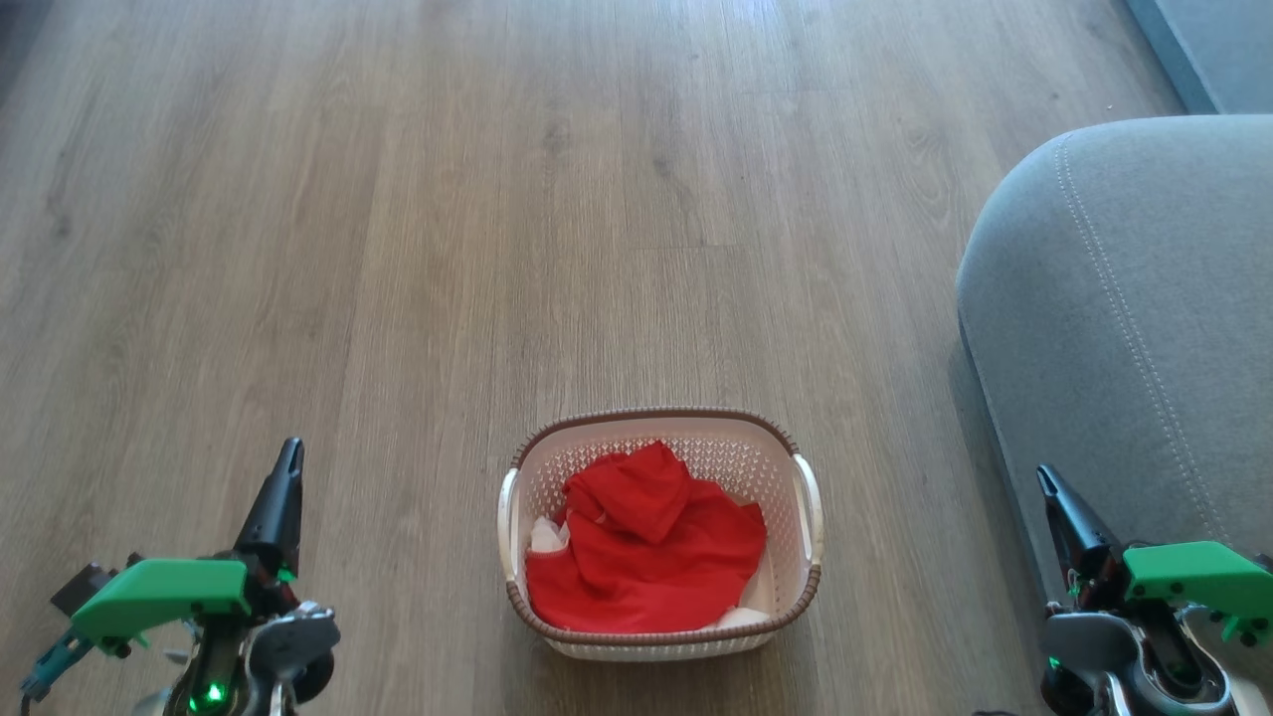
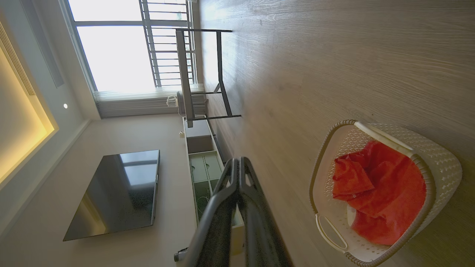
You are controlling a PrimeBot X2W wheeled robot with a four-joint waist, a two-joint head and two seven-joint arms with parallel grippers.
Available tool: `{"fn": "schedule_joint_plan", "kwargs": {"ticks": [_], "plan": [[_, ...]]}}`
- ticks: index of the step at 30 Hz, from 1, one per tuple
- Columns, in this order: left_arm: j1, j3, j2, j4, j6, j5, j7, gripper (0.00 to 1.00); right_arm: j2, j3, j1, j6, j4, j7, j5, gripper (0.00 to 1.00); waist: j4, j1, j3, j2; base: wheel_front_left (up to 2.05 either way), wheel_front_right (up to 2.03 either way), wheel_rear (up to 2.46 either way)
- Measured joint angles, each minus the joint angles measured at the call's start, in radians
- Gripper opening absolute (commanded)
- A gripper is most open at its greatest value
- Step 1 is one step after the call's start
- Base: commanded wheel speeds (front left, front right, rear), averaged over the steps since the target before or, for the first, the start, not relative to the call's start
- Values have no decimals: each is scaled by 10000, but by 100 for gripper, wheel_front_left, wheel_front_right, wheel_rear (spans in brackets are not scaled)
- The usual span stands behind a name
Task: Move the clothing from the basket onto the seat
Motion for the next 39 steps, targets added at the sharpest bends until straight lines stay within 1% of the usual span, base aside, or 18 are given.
{"fn": "schedule_joint_plan", "kwargs": {"ticks": [10, 11, 16, 28, 35, 38, 39], "plan": [[0, 0, 0, 0, 0, 0, 0, 0, 0, 0, 0, 0, 0, 0, 0, 0, 0, 0, 0, 0, 0, 0, 0], [0, 0, 0, 0, 0, 0, 0, 100, 0, 0, 0, 0, 0, 0, 0, 100, 0, 0, 0, 0, 0, 0, 0], [484, -56, -13, 596, 12, 4, -8, 100, 4, 58, 406, -15, 570, -19, -2, 100, 2, 0, 0, 0, 0, 0, 0], [618, -318, -23, 575, 12, 77, -334, 100, 2, 286, 501, -15, 314, -288, -73, 100, 33, 0, -6, 0, 0, 0, 0], [618, -445, -21, 560, 10, 426, -589, 100, -35, 472, 502, -15, 217, -571, -487, 100, 50, 0, -12, 0, 0, 0, 0], [618, -512, -13, 560, 12, 639, -679, 100, -75, 566, 502, -15, 151, -683, -821, 100, 60, 0, -15, 0, 0, 0, 0], [618, -570, -4, 560, 12, 834, -767, 100, -98, 639, 502, -15, 115, -763, -1110, 100, 67, 0, -18, 0, 0, 0, 0]]}}
